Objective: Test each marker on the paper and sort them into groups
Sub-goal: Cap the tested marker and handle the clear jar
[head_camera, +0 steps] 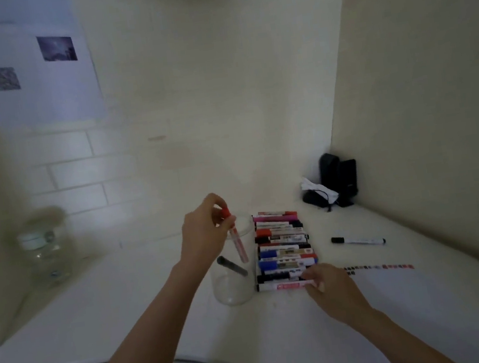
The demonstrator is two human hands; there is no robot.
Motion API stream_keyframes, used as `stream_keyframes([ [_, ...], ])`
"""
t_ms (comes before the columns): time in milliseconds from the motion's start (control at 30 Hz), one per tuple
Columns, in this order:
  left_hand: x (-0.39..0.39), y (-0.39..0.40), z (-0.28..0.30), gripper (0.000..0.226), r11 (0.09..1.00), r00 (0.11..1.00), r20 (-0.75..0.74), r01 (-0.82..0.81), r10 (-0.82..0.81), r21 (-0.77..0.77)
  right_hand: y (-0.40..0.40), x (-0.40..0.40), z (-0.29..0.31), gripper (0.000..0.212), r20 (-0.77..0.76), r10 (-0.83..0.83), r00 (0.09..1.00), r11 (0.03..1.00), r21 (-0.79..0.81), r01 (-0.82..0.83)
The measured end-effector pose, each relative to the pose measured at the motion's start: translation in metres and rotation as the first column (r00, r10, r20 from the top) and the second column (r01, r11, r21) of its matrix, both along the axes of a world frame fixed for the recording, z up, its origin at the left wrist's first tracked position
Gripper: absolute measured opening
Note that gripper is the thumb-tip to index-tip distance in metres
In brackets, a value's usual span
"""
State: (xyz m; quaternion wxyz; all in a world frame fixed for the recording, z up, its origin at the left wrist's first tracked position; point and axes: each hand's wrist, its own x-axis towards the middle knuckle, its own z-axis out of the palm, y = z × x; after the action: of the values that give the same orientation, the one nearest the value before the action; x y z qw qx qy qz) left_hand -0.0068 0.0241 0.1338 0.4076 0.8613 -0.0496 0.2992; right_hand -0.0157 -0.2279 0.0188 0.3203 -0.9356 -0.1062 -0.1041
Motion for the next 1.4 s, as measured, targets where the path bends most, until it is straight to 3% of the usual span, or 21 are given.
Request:
stream_keyframes([
  [67, 0.005, -0.003, -0.001, 0.015, 0.991, 0.997, -0.077, 0.02, -0.01, 0.134, -0.005, 0.006, -0.008, 0.025, 0.061, 0.012, 0.998, 0.992, -0.13, -0.004],
  [133, 0.006, -0.007, 0.001, 0.022, 0.975, 0.998, -0.063, 0.031, -0.018, 0.22, -0.008, 0.012, -0.014, 0.024, 0.105, 0.04, 0.994, 0.976, -0.217, -0.016],
  [233, -0.006, -0.024, 0.001, 0.024, 0.968, 0.982, 0.182, -0.003, -0.044, 0.251, -0.01, 0.019, -0.024, 0.02, 0.13, 0.081, 0.988, 0.962, -0.269, -0.044],
  [300, -0.02, -0.043, -0.007, 0.017, 0.944, 0.948, 0.26, 0.094, -0.182, 0.316, -0.01, 0.024, -0.028, 0.021, 0.174, 0.076, 0.982, 0.956, -0.293, -0.022],
  [400, -0.028, -0.065, -0.045, 0.015, 0.85, 0.914, 0.17, 0.258, -0.369, 0.46, -0.011, 0.029, -0.033, 0.025, 0.228, 0.091, 0.969, 0.935, -0.355, -0.005],
  [500, -0.021, -0.074, -0.094, 0.029, 0.817, 0.926, -0.002, 0.333, -0.377, 0.47, -0.007, 0.028, -0.032, 0.025, 0.211, 0.113, 0.971, 0.921, -0.389, -0.023],
  [567, -0.017, -0.076, -0.116, 0.035, 0.827, 0.926, -0.041, 0.356, -0.376, 0.435, -0.013, 0.027, -0.026, 0.023, 0.18, 0.098, 0.979, 0.917, -0.398, -0.018],
  [633, -0.013, -0.078, -0.124, 0.031, 0.858, 0.934, -0.011, 0.332, -0.356, 0.392, -0.027, 0.024, -0.012, 0.021, 0.149, 0.043, 0.988, 0.952, -0.305, 0.005],
  [733, -0.006, -0.088, -0.127, 0.017, 0.884, 0.946, -0.013, 0.306, -0.323, 0.353, -0.048, 0.014, 0.013, 0.016, -0.046, -0.111, 0.993, 0.984, 0.136, 0.116],
  [867, 0.003, -0.119, -0.132, 0.026, 0.87, 0.901, -0.141, 0.432, -0.409, 0.238, -0.054, -0.002, 0.023, 0.011, -0.335, -0.019, 0.942, 0.846, 0.497, 0.194],
  [1000, 0.006, -0.149, -0.135, 0.021, 0.832, 0.844, -0.218, 0.528, -0.49, 0.171, -0.059, -0.011, 0.024, 0.011, -0.436, 0.174, 0.883, 0.685, 0.698, 0.21],
  [1100, 0.011, -0.155, -0.139, 0.017, 0.83, 0.838, -0.275, 0.526, -0.471, 0.184, -0.067, -0.011, 0.021, 0.017, -0.444, 0.186, 0.877, 0.571, 0.775, 0.272],
  [1300, 0.014, -0.157, -0.136, 0.026, 0.786, 0.799, -0.346, 0.578, -0.491, 0.22, -0.072, -0.007, 0.006, 0.021, -0.398, 0.157, 0.904, 0.47, 0.835, 0.286],
  [1367, 0.008, -0.159, -0.132, 0.043, 0.759, 0.767, -0.362, 0.619, -0.529, 0.202, -0.072, -0.004, 0.003, 0.029, -0.408, 0.142, 0.902, 0.502, 0.815, 0.289],
  [1400, 0.006, -0.16, -0.13, 0.046, 0.759, 0.768, -0.358, 0.619, -0.531, 0.202, -0.073, -0.003, 0.002, 0.037, -0.424, 0.118, 0.898, 0.568, 0.77, 0.289],
])
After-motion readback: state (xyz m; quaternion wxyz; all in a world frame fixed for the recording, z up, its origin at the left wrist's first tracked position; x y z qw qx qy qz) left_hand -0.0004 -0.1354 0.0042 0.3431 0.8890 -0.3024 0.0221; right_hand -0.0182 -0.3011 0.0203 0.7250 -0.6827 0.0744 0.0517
